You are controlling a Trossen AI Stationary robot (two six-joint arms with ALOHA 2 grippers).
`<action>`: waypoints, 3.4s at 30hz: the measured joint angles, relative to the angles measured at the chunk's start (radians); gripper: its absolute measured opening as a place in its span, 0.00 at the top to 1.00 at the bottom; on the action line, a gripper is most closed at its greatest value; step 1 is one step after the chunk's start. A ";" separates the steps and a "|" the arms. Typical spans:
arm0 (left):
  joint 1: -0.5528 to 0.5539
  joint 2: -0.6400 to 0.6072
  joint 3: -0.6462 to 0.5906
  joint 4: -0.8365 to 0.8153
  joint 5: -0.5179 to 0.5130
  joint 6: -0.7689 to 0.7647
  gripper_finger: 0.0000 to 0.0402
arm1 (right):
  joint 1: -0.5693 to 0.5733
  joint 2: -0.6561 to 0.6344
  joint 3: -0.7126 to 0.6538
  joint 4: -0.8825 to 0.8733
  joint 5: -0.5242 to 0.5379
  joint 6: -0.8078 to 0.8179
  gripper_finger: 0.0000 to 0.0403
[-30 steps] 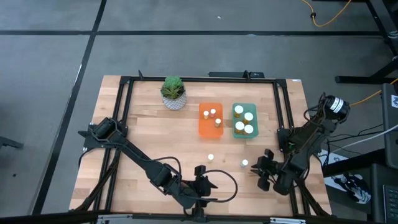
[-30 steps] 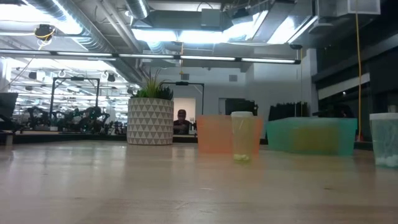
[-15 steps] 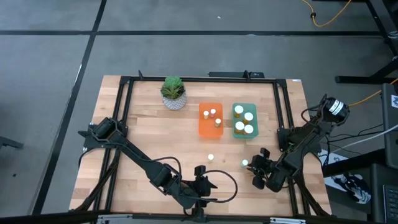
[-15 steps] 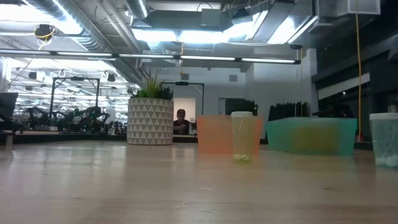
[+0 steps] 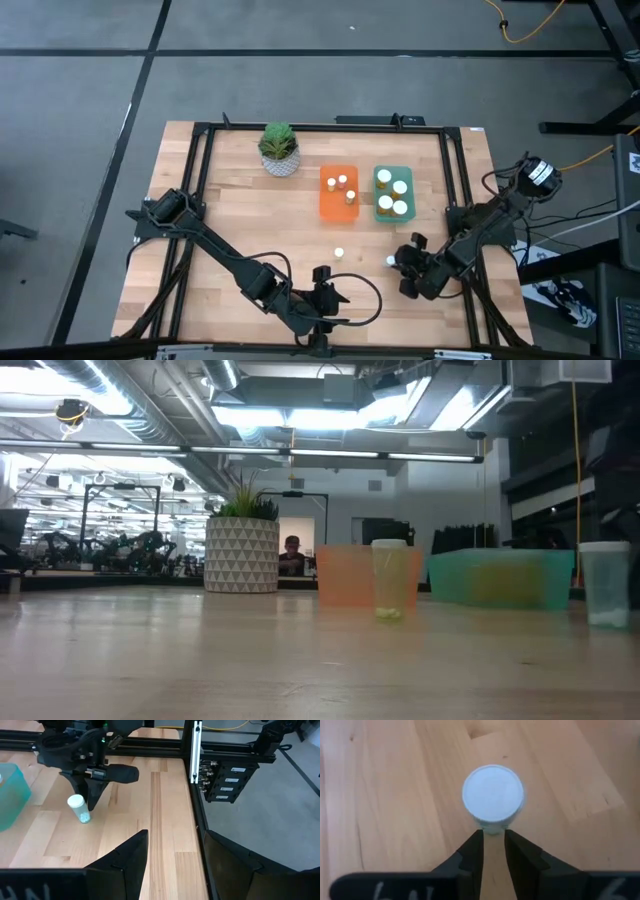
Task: Pick and place medicine bottles into bin by pill shape (circle, oval)
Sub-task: Adjust the small blue bottle, then put the small yellow bottle into the orange bin
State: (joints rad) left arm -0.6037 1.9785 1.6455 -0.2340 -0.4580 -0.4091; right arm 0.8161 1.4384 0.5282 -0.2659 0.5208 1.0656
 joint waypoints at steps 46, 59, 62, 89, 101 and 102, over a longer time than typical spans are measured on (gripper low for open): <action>0.000 0.000 0.000 -0.001 0.000 0.002 0.53 | -0.271 -0.042 0.035 0.177 -0.258 -0.240 0.80; 0.002 0.000 0.000 -0.010 0.000 0.002 0.53 | -0.268 -0.314 0.280 -0.156 -0.311 -0.280 0.80; 0.002 0.000 0.000 -0.013 0.000 0.002 0.53 | -0.268 -0.358 0.329 -0.166 -0.335 -0.394 0.80; 0.060 0.000 0.000 -0.004 -0.028 -0.005 0.53 | -0.592 -1.002 -0.268 0.395 -0.421 -0.861 0.80; 0.096 0.000 0.000 -0.001 -0.028 -0.007 0.53 | -0.653 -1.266 -0.454 0.424 -0.436 -0.841 0.80; 0.099 0.000 0.000 -0.001 -0.027 -0.007 0.53 | -0.654 -1.279 -0.454 0.416 -0.435 -0.865 0.80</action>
State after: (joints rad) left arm -0.5044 1.9785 1.6455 -0.2348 -0.4854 -0.4164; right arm 0.1624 0.1595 0.0738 0.1504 0.0861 0.2005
